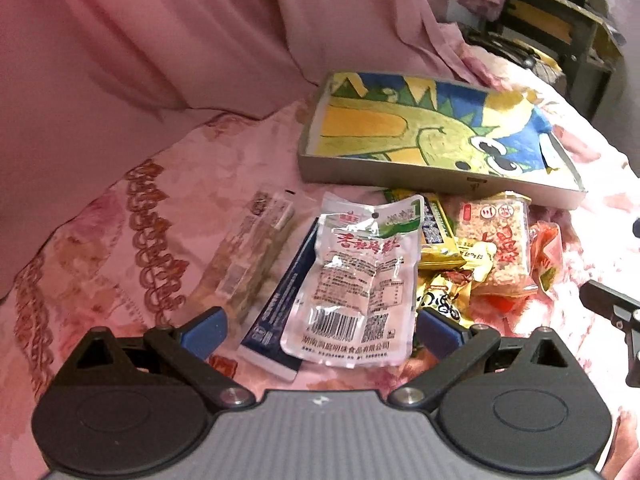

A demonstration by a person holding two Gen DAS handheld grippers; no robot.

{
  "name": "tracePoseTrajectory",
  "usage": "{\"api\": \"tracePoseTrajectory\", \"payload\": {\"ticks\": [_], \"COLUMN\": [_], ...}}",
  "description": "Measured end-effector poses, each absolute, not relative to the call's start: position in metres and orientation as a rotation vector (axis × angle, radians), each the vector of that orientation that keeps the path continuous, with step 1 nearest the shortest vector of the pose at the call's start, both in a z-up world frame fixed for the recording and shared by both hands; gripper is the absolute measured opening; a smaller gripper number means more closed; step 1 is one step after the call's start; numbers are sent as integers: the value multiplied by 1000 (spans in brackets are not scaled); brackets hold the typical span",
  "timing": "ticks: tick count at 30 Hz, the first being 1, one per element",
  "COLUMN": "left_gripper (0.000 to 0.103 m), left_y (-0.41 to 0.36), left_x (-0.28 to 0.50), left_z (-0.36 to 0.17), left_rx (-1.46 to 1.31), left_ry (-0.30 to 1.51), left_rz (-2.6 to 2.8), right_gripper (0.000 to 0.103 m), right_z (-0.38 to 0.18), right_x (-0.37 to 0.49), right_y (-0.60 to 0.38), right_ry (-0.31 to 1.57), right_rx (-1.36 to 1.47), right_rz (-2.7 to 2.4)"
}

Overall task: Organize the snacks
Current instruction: 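Move right tool to the gold foil packet while left tool approaches the white packet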

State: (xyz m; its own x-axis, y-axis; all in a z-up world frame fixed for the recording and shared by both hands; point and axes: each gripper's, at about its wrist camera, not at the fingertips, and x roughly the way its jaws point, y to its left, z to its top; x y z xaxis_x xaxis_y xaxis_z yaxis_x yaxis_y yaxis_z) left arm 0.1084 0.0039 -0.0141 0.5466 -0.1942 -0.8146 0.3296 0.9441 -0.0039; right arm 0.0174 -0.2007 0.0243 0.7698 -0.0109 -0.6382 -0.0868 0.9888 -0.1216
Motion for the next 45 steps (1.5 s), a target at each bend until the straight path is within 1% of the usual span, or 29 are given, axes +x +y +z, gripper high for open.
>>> {"api": "tracePoseTrajectory", "payload": {"ticks": [4, 12, 17, 24, 27, 32, 40, 42, 44, 45], "left_gripper": [103, 103, 103, 103, 103, 103, 102, 100, 88, 86], "left_y": [2, 21, 17, 9, 9, 7, -1, -2, -1, 1], "left_x": [123, 159, 171, 184, 187, 190, 187, 187, 188, 188], "left_z": [-22, -43, -47, -52, -52, -53, -54, -54, -53, -53], "left_rx": [157, -71, -92, -94, -114, -105, -40, -30, -25, -27], "left_ry": [982, 1121, 1145, 1190, 1203, 1214, 1197, 1185, 1172, 1164], "left_rz": [-339, -375, -436, -507, -539, -574, -614, -610, -591, -581], "right_gripper": [102, 102, 102, 93, 87, 81, 79, 74, 70, 69], "right_z": [18, 0, -11, -26, -33, -44, -53, -55, -57, -57], "right_x": [29, 41, 45, 56, 61, 69, 76, 77, 78, 78], "right_y": [-201, -184, -182, -184, -183, -183, -179, -177, -175, -174], "right_ry": [718, 829, 881, 943, 943, 955, 938, 933, 933, 931], "right_rx": [-105, 36, 146, 334, 380, 439, 466, 467, 468, 467], "right_rz": [108, 277, 319, 350, 336, 300, 254, 246, 240, 236]}}
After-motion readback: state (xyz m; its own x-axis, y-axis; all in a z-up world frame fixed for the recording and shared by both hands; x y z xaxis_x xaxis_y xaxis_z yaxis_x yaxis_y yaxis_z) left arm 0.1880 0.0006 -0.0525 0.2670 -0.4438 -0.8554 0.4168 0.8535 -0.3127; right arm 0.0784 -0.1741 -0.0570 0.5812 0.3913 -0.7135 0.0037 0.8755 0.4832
